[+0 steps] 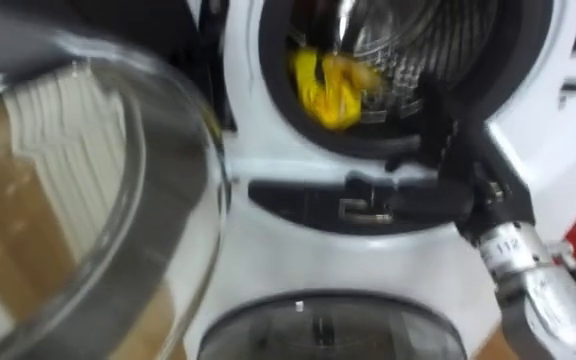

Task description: Pick clothes from washing machine

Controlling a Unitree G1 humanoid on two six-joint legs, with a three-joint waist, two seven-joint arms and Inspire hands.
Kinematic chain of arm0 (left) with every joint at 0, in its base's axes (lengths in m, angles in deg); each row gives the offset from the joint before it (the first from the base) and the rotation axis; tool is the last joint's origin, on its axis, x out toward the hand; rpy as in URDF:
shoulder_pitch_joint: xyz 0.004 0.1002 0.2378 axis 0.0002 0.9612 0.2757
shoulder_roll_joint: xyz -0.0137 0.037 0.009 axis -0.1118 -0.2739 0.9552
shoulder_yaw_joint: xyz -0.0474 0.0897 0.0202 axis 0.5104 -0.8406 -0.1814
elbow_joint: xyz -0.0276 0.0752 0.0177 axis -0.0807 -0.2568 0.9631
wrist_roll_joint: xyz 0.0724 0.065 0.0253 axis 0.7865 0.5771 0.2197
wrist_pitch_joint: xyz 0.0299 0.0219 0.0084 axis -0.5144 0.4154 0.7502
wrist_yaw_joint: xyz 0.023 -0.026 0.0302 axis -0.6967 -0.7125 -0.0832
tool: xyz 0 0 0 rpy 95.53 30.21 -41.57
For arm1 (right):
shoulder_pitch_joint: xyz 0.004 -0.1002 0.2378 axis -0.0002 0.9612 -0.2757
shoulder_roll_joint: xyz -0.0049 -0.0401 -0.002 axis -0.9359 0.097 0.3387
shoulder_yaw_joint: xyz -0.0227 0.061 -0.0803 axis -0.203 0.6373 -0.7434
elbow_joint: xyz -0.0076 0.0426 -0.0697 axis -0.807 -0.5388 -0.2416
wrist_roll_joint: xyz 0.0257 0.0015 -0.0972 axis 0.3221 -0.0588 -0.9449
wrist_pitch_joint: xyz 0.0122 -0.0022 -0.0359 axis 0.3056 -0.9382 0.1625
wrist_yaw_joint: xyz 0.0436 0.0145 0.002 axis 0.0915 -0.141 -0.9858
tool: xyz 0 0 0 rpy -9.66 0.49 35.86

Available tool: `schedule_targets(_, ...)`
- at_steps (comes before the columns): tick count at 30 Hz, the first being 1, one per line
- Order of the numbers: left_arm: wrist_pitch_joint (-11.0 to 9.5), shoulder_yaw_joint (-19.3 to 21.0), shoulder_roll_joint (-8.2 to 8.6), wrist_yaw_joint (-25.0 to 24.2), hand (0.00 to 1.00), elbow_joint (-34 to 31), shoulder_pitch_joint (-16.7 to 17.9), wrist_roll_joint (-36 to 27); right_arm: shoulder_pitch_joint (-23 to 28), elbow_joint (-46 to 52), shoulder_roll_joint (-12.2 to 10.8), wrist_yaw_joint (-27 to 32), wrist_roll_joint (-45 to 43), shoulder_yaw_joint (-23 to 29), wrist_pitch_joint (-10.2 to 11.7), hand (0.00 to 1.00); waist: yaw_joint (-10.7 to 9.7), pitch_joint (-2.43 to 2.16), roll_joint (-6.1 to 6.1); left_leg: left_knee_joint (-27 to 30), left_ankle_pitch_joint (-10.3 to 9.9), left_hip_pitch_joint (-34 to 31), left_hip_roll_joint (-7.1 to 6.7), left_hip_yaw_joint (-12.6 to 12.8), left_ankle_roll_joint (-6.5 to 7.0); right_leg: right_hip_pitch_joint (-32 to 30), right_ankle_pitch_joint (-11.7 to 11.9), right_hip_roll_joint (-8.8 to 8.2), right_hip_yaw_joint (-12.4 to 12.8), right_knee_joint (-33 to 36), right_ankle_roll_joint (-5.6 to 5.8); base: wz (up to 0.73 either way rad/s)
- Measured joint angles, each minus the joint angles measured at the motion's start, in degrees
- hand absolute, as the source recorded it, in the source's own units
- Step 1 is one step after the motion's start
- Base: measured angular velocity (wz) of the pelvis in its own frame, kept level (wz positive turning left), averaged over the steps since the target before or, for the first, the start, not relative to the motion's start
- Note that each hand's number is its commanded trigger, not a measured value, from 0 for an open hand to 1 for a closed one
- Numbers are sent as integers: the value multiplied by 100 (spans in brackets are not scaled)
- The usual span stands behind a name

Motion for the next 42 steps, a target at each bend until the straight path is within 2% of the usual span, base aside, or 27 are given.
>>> schedule_targets(5, 34, 76, 83, -4, 0, 5, 257, 1, -1, 28, 24, -34, 9, -16, -32, 0, 114, -8, -19, -73, 36, 27, 65, 74, -58, 19, 87, 88, 81, -135, -54, -11)
schedule_targets(8, 30, 81, 124, -6, 0, 51, 262, -3, -7, 89, 24, -13, -17, -61, -45, 0, 127, -11, -18, -75, 51, 13, 90, 73, -82, 21, 121, 135, 85, -174, -81, 0)
schedule_targets(10, 30, 69, 141, -11, 0, 63, 241, -6, -45, 92, 32, -9, 281, -77, -65, 0, 106, -6, -12, -87, 61, 13, 95, 63, -97, 28, 124, 147, 83, -174, -88, 0)
schedule_targets(14, 27, 98, 166, -27, 0, 46, 202, 10, -138, 480, 156, -68, 798, -64, -273, 0, 97, -9, -27, -159, 105, -13, 94, 55, -129, 31, 123, 161, 49, -172, -117, 2)
schedule_targets(17, 23, 95, 163, -28, 0, 53, 147, 116, -551, 858, 170, -95, 834, -3, -269, 0, 89, -10, -54, -199, 113, -15, 81, 24, -148, 35, 94, 168, -11, -196, -140, 11)
schedule_targets(21, 2, 95, 153, 2, 0, 67, 147, 118, -896, 1165, 180, -156, 879, 45, -59, 0, 108, -53, -168, -275, 131, 15, 87, -80, -185, 149, 88, 192, -144, -358, -161, 15)
schedule_targets(24, -21, 94, 170, 2, 0, 86, 149, 121, -893, 1149, 166, -215, 856, 44, -51, 0, 129, -25, -213, -300, 106, 77, 113, -143, -219, 219, 92, 198, -194, -361, -166, 13)
schedule_targets(29, -22, 96, 170, -1, 0, 169, 145, 123, -893, 1150, 168, -278, 857, 47, -47, 0, 133, 20, -145, -386, 104, 80, 108, -170, -218, 215, 90, 205, -202, -362, -163, 0)
schedule_targets(32, -19, 93, 170, -9, 0, 170, 149, 223, -893, 1154, 155, -341, 818, 40, -47, 0, 136, 31, -129, -418, 104, 83, 108, -165, -219, 202, 89, 208, -199, -363, -161, 0)
schedule_targets(42, -12, 84, 203, -8, 0, 167, 162, 220, -893, 1152, 162, -374, 376, 31, -49, 0, 149, 17, -81, -449, 105, 103, 93, -179, -220, 201, 89, 202, -203, -363, -161, 0)
